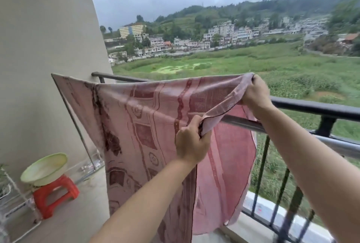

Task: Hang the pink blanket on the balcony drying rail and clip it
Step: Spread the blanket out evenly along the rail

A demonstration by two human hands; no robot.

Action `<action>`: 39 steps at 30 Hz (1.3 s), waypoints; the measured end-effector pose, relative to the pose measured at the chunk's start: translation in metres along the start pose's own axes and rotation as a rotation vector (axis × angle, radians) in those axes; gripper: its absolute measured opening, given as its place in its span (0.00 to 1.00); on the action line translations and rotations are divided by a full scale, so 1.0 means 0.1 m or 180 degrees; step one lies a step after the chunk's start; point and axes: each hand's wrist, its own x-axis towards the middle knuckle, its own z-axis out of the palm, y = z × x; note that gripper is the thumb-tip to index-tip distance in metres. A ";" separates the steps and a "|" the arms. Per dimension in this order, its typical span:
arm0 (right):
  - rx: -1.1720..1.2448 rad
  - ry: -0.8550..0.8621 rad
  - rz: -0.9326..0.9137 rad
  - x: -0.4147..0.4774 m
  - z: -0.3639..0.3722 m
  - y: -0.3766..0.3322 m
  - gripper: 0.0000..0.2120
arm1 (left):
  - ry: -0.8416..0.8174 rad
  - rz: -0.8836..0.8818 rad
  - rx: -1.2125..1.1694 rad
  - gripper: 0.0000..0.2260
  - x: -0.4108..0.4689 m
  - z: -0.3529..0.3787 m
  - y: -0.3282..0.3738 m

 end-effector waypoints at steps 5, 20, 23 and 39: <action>0.0073 0.1374 -0.0944 -0.48 -0.40 0.00 0.11 | -0.0244 0.0325 -0.0242 0.07 -0.50 -0.02 0.16; 0.2017 -0.0443 0.1824 -1.15 -1.71 0.14 0.16 | -0.0832 0.0014 -0.0665 0.07 -1.11 0.39 1.07; 0.1496 -0.0385 0.1503 -1.18 -1.86 0.21 0.13 | -0.0784 0.0216 -0.0608 0.04 -1.07 0.48 1.31; 0.0270 -0.0009 0.0793 -0.86 -2.55 0.63 0.08 | -0.0149 0.0395 -0.0704 0.08 -0.56 0.89 2.06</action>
